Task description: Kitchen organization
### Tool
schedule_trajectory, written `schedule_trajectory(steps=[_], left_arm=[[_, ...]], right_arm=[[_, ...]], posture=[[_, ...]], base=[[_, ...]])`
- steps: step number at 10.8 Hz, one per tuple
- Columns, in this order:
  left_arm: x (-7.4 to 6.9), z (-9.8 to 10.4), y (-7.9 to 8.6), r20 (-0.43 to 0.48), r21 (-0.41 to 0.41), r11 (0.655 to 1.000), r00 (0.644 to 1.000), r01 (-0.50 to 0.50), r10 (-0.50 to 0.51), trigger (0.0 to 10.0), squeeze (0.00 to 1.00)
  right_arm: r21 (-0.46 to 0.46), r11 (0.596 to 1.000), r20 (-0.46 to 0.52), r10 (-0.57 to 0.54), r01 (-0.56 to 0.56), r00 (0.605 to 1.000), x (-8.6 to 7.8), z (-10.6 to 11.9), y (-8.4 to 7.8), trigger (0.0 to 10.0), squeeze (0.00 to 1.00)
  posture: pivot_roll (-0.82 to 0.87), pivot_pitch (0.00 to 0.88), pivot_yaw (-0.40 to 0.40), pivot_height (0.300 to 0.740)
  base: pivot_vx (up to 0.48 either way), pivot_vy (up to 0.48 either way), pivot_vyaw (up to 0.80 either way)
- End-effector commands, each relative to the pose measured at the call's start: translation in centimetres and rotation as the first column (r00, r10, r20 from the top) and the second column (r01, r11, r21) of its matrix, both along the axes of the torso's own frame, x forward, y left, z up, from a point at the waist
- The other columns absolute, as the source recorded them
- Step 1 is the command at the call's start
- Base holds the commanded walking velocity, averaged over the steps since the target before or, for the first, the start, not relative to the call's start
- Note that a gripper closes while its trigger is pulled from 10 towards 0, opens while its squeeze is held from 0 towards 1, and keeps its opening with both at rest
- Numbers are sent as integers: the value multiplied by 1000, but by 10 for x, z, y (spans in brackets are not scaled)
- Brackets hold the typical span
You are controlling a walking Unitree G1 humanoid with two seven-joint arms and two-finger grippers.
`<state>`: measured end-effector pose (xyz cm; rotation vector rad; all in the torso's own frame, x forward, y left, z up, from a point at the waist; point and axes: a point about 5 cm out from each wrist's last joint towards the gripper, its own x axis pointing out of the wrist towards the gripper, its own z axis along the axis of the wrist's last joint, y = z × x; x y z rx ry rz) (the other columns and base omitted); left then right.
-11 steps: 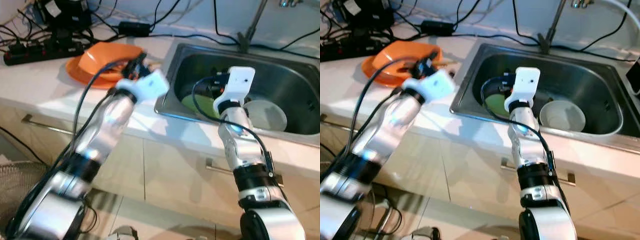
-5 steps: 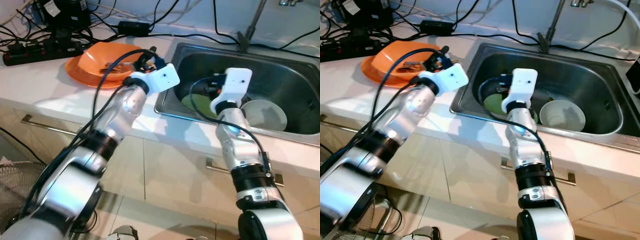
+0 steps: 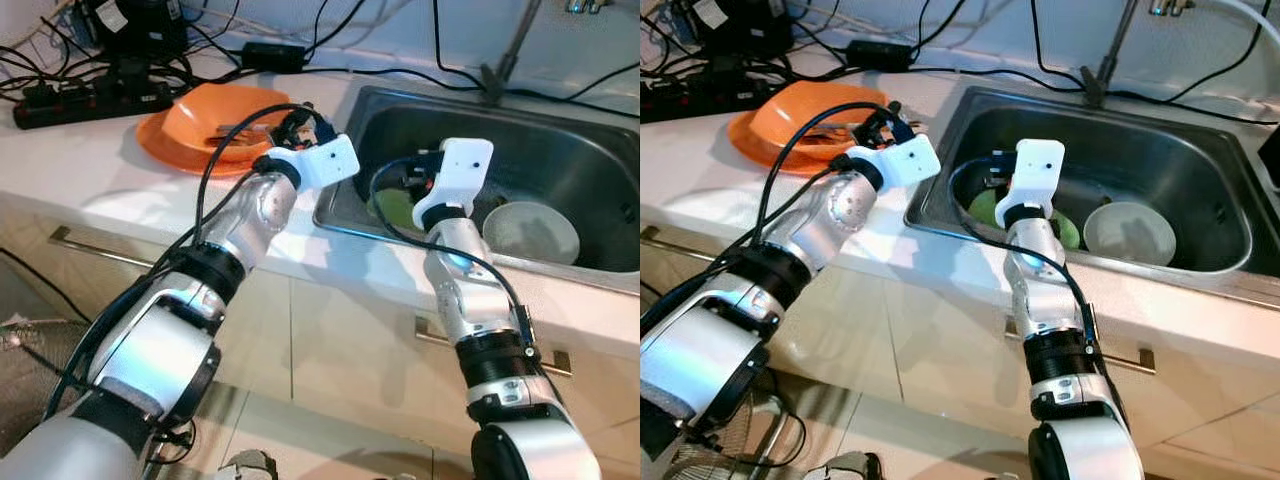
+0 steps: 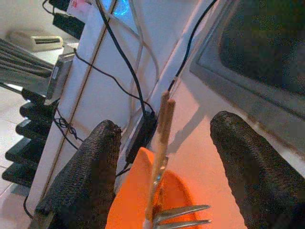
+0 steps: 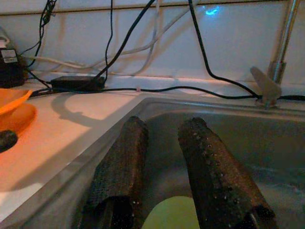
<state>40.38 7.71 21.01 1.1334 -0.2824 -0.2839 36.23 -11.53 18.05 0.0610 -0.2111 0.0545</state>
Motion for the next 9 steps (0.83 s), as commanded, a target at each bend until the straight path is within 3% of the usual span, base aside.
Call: schedule_trajectory(steps=[1,4,9], left_arm=[[1,8,-6,40,13,1000,999,23,-24,10000,0],[2,10,-13,75,-4,1000,997,26,-26,10000,0],[8,20,-8,110,-3,999,993,-36,36,10000,0]], right_arm=[[10,1000,4,-4,4,1000,-2,1,-1,10000,0],[18,1000,4,-1,1,1000,-4,-1,2,10000,0],[36,999,13,9,-10,1000,-13,-2,7,10000,0]], posture=[[48,37,-18,740],[35,18,-9,740],[18,50,-2,740]], base=[[0,0,0],[0,0,0],[0,0,0]])
